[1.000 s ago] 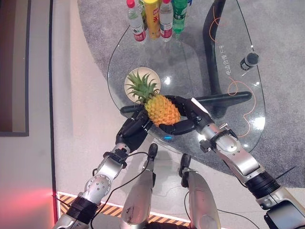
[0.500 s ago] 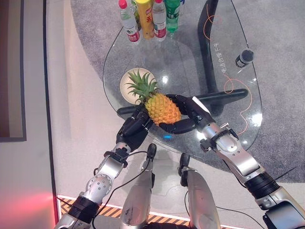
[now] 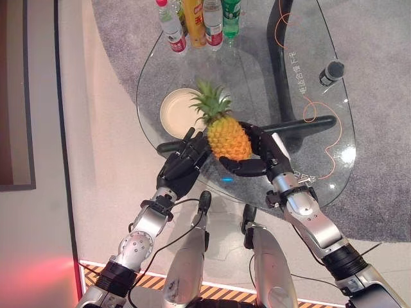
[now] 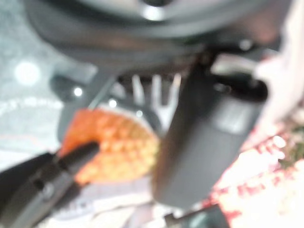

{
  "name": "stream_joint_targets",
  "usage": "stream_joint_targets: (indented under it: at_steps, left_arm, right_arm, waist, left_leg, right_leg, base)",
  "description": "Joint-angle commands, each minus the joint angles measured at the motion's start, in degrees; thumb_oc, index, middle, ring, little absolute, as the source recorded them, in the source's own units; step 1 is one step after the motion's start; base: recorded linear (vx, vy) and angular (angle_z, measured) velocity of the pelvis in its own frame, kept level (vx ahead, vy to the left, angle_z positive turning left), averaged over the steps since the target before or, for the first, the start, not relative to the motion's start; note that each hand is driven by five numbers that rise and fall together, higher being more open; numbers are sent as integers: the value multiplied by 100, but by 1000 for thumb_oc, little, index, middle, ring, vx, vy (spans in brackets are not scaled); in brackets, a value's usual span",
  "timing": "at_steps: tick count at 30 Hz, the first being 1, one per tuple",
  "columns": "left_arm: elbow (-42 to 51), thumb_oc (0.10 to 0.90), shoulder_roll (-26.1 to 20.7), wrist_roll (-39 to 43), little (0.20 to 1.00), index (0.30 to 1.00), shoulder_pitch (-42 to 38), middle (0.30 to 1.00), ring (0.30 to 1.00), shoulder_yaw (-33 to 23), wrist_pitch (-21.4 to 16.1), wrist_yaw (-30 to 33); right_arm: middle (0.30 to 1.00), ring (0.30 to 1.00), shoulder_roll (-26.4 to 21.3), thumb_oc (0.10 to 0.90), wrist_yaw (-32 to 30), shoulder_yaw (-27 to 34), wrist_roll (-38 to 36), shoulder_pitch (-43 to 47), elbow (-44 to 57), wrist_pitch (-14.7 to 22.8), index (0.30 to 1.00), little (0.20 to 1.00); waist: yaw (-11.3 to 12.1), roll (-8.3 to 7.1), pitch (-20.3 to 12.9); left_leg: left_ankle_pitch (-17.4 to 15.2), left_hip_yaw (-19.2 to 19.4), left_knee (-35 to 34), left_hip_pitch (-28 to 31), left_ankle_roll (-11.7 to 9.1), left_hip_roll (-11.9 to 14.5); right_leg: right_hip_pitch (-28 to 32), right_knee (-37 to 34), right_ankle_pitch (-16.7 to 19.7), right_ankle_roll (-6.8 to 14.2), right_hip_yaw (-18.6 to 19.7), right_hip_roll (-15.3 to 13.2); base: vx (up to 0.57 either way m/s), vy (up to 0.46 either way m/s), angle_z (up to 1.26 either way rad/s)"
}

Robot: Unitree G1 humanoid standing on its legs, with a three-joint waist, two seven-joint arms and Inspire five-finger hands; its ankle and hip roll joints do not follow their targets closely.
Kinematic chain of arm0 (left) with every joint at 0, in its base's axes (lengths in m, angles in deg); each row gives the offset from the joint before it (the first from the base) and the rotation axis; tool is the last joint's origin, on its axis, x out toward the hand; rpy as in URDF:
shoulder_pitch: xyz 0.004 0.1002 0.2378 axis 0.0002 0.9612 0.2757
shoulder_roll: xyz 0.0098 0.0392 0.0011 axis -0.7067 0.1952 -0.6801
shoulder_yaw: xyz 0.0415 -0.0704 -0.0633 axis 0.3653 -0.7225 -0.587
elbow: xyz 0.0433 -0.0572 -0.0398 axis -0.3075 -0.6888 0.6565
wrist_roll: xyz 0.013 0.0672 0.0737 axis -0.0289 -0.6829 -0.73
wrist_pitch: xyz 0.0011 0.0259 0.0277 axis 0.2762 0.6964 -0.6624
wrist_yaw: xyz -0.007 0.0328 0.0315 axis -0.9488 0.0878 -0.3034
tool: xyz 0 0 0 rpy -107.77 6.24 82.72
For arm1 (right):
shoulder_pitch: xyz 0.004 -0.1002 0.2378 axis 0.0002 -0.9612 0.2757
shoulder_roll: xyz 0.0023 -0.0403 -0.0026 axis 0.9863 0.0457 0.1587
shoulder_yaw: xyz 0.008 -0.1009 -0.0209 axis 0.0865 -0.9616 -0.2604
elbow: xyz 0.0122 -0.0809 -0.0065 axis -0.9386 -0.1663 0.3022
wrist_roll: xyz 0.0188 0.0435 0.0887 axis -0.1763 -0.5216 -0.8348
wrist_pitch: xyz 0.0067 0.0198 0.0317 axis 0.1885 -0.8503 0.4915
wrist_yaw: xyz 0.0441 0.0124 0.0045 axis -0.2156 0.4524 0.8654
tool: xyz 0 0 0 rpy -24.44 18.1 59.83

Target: Pick up the fruit to the plate

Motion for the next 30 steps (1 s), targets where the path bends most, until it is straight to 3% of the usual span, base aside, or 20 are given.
stream_joint_targets:
  at_steps: [1,9,13,26,30]
  left_arm:
    - [1142,800,113,-208,900,900,-14,900,900,-408,-242,-333]
    - [1237,800,136,-262,900,900,119,900,900,-523,-224,-353]
    - [1221,800,146,-289,900,900,130,900,900,-525,-167,-391]
    - [1287,800,183,-390,900,900,40,900,900,-313,-158,-242]
    - [1305,800,160,-373,900,900,4,900,900,-236,-150,-183]
  right_arm:
    - [300,300,158,100,-148,370,-63,341,1343,1081,300,200]
    - [300,300,121,100,278,398,2,220,1539,838,300,200]
    - [300,300,56,100,927,214,2,332,1584,720,300,200]
    - [300,300,43,100,2046,-579,24,805,1860,206,300,200]
    - [300,300,13,100,2833,-891,239,1009,2011,-85,300,200]
  waist:
    - [-121,-219,-111]
    - [-120,-219,-111]
    - [-88,-221,-111]
    - [7,-213,-111]
    - [38,-215,-111]
  left_leg:
    - [-983,378,810,135,403,-605]
    - [-965,395,823,81,387,-592]
    - [-935,372,811,59,374,-589]
    - [-888,300,828,-24,369,-625]
    - [-888,272,862,-49,363,-641]
  right_leg:
    - [478,-1134,820,288,570,289]
    - [436,-1128,821,290,549,284]
    - [427,-1136,827,288,520,274]
    - [377,-1099,807,268,516,281]
    - [352,-1071,807,266,513,286]
  base:
    - [0,0,0]
    - [0,0,0]
    - [0,0,0]
    - [1,0,0]
    - [0,0,0]
